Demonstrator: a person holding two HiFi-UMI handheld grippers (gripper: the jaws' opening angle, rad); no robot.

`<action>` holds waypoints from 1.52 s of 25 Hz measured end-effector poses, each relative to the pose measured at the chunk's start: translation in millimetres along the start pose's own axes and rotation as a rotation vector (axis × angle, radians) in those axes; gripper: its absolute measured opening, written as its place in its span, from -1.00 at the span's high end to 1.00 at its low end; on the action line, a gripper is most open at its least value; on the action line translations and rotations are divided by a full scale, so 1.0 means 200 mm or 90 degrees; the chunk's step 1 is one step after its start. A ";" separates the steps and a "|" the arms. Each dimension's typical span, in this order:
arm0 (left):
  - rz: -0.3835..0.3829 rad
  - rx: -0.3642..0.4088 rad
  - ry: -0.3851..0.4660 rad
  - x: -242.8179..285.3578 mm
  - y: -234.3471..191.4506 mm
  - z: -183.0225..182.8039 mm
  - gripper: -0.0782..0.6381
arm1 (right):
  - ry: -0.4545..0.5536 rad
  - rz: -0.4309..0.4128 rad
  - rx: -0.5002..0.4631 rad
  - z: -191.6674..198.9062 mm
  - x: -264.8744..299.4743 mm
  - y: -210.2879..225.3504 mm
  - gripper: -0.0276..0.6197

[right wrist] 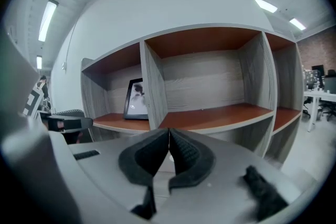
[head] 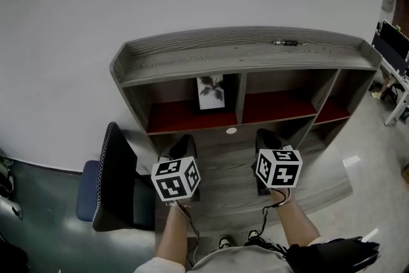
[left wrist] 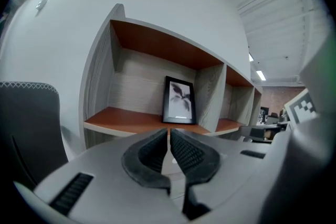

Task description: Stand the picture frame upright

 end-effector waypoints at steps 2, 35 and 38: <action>0.004 -0.004 -0.009 -0.01 0.01 0.05 0.73 | -0.004 0.003 0.004 0.03 -0.01 0.00 0.82; -0.040 -0.032 -0.056 -0.03 0.20 0.21 0.75 | -0.028 -0.044 -0.027 0.08 -0.07 0.13 0.82; -0.034 -0.032 -0.053 -0.04 0.22 0.21 0.75 | -0.029 -0.045 -0.021 0.09 -0.08 0.13 0.82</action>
Point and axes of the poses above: the fingertips, and each gripper's own axes: x forward along the fingers, y to its right, z out of its underside, the point moved 6 cm from there along -x, backward along the fingers, and after that the axes turned 5 degrees about x, right-handed, at the moved point
